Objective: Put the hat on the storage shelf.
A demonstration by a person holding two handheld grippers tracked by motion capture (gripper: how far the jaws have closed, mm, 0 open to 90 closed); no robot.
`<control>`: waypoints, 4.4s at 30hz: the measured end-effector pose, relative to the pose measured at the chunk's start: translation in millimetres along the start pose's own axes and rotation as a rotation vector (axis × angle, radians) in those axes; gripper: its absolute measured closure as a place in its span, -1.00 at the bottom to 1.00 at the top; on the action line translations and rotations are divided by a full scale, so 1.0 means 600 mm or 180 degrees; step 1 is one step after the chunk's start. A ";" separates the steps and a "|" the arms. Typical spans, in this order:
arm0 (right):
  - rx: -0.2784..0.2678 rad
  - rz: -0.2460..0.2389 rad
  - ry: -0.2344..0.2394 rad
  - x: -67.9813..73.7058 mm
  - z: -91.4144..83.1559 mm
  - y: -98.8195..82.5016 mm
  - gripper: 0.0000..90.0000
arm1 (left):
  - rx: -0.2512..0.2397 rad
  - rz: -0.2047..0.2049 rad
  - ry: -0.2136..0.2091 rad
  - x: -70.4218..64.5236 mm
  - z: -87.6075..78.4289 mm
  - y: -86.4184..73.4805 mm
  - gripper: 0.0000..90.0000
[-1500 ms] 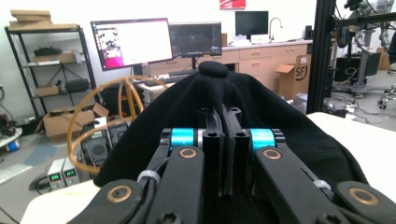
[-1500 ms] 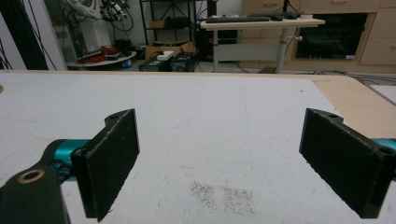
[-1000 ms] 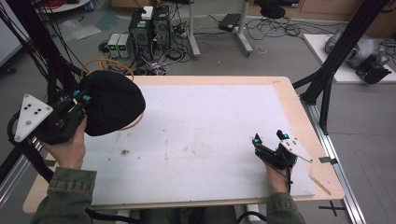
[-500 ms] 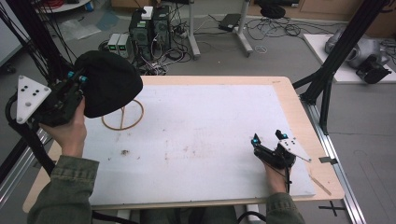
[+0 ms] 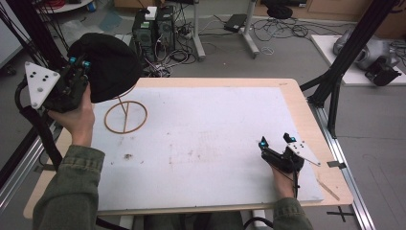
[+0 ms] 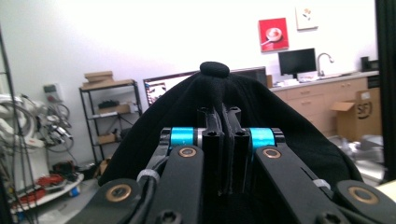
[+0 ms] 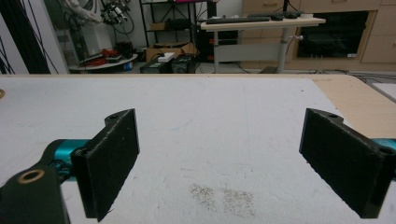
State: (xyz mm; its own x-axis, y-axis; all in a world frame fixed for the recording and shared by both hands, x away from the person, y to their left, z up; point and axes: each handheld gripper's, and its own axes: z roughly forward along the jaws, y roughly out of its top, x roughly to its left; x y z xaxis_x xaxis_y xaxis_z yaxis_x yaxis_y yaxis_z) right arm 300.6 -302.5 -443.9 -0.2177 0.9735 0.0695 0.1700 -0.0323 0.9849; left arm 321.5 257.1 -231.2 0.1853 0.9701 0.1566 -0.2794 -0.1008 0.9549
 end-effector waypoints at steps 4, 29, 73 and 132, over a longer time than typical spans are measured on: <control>0.0009 0.0000 0.0015 -0.002 0.000 -0.001 -0.75 | 0.0012 0.0002 0.0094 0.010 0.017 -0.003 0.95; -0.0016 0.0091 0.0010 -0.009 -0.002 0.000 -0.75 | 0.0160 0.0050 0.0199 0.043 0.063 -0.023 0.95; -0.0065 0.0076 0.0008 -0.013 -0.004 0.003 -0.75 | 0.0687 -0.0129 -0.0041 0.032 0.084 -0.094 0.94; -0.0134 0.0134 -0.0012 -0.013 -0.005 0.010 -0.75 | 0.0367 -0.0401 0.0435 0.027 -0.003 -0.112 -0.61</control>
State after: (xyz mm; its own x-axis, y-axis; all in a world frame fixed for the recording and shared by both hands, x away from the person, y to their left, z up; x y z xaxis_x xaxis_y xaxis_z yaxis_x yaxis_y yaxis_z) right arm 300.4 -310.8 -438.0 -0.2077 0.9719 0.1105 0.1383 -0.0826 0.9869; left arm 341.8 280.2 -293.4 0.0804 0.9967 0.0062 -0.1510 0.0061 0.9885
